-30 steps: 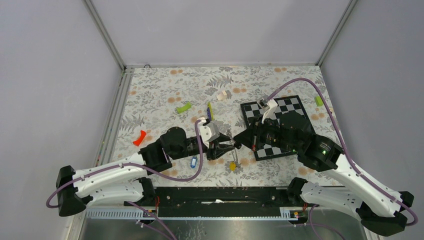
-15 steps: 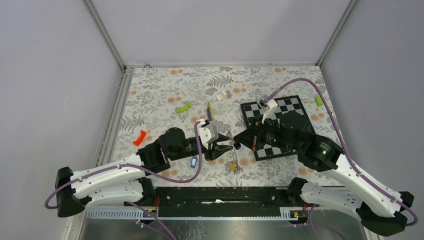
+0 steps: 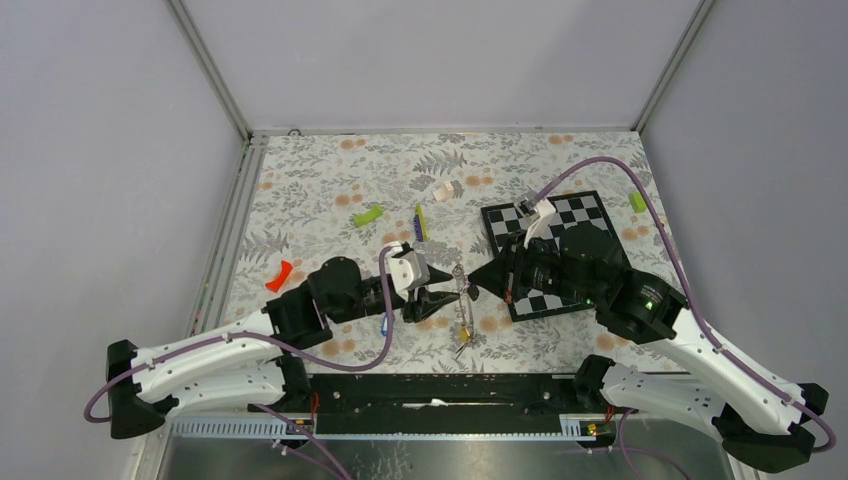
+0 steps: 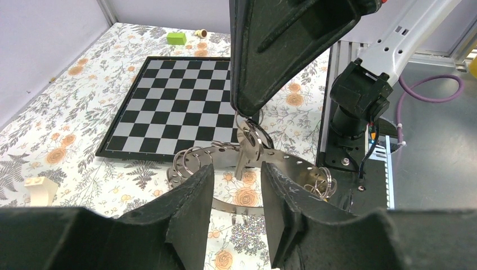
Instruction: Remove the keys from the keyring
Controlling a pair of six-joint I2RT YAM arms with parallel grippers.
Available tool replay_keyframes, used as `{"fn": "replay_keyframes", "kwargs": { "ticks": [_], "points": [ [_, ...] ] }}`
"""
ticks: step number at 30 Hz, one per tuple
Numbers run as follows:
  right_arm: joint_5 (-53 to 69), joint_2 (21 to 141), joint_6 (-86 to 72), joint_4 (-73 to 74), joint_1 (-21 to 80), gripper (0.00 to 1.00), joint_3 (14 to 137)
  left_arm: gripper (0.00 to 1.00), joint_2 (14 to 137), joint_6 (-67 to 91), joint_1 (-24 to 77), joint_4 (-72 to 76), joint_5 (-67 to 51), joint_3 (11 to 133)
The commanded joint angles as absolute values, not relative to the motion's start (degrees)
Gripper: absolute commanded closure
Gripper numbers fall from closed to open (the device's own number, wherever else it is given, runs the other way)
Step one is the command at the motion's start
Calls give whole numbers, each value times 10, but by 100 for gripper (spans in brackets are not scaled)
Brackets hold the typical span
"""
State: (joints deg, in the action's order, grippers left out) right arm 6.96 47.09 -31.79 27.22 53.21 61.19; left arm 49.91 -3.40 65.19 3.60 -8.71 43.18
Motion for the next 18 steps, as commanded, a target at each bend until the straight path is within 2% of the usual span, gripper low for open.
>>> {"fn": "replay_keyframes", "kwargs": {
  "ticks": [1,18],
  "points": [
    [71,466,-315,246,535,100,617,57,496,-46,654,52,-82,456],
    [76,471,-317,243,535,100,615,56,528,-34,661,84,-101,463]
  ]
}}
